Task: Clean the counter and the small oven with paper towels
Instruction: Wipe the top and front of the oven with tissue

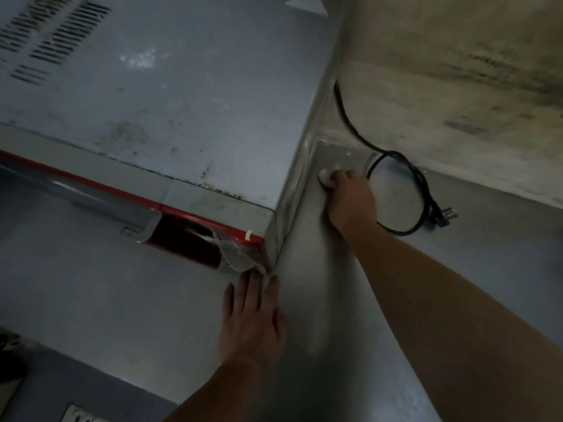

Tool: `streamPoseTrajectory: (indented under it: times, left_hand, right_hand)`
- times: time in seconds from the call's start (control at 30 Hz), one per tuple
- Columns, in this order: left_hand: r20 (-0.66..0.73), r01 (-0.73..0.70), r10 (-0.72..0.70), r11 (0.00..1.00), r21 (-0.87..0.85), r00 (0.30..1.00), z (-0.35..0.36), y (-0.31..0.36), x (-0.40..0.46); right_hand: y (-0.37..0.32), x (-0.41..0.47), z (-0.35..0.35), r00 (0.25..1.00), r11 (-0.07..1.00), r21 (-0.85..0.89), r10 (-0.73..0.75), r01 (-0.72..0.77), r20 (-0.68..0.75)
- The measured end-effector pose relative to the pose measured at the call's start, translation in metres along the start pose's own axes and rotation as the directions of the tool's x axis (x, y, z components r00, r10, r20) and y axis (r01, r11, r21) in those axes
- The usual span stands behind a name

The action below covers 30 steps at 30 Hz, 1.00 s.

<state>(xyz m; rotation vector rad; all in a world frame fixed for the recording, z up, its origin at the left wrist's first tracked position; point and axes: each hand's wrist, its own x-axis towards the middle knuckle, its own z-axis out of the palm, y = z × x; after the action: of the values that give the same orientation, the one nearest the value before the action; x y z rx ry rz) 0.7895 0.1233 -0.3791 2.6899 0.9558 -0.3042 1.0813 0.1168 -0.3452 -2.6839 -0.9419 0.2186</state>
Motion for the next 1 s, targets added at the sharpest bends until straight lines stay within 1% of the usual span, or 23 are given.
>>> streamPoseTrajectory:
  times: [0.07, 0.2, 0.33, 0.47, 0.53, 0.63, 0.77, 0.9, 1.0]
  left_hand:
    - [0.021, -0.002, 0.002, 1.0, -0.005, 1.0, -0.002, 0.001, -0.001]
    - [0.014, -0.015, 0.015, 1.0, -0.009, 1.0, -0.005, 0.002, -0.001]
    - [-0.008, -0.019, 0.019, 1.0, -0.008, 1.0, -0.006, 0.004, -0.002]
    - [-0.023, -0.009, 0.009, 1.0, -0.002, 1.0, -0.004, 0.005, -0.002]
    - [-0.032, 0.0, 0.0, 1.0, -0.004, 0.999, -0.002, 0.003, -0.001]
    - [-0.036, 0.007, -0.008, 1.0, -0.004, 0.999, 0.002, 0.0, -0.002]
    - [-0.036, -0.005, 0.005, 1.0, -0.008, 0.999, 0.004, -0.001, -0.002]
    - [-0.08, -0.018, 0.016, 1.0, -0.019, 0.997, 0.005, 0.001, -0.002]
    - [-0.093, -0.021, 0.02, 1.0, -0.013, 0.995, 0.005, 0.001, -0.002]
  right_hand:
    - [-0.007, -0.028, 0.004, 1.0, 0.999, 0.045, -0.029, 0.029, -0.012]
    - [-0.006, -0.101, 0.015, 0.996, 0.995, 0.035, -0.094, 0.094, 0.003]
    - [0.001, -0.166, 0.014, 0.991, 0.996, 0.038, -0.09, 0.086, 0.103]
    - [0.019, -0.189, 0.0, 0.974, 0.988, 0.01, -0.156, 0.157, 0.166]
    - [0.026, -0.186, -0.004, 0.975, 0.991, -0.009, -0.128, 0.132, 0.183]
    - [0.028, -0.171, -0.006, 0.987, 0.998, -0.005, -0.066, 0.067, 0.145]
    - [0.035, -0.137, -0.01, 0.99, 0.997, -0.06, -0.029, 0.038, 0.14]
    - [0.058, -0.114, -0.02, 0.989, 0.991, -0.066, 0.126, -0.121, 0.079]
    - [0.07, -0.129, -0.021, 0.982, 0.981, -0.077, 0.184, -0.181, 0.039]
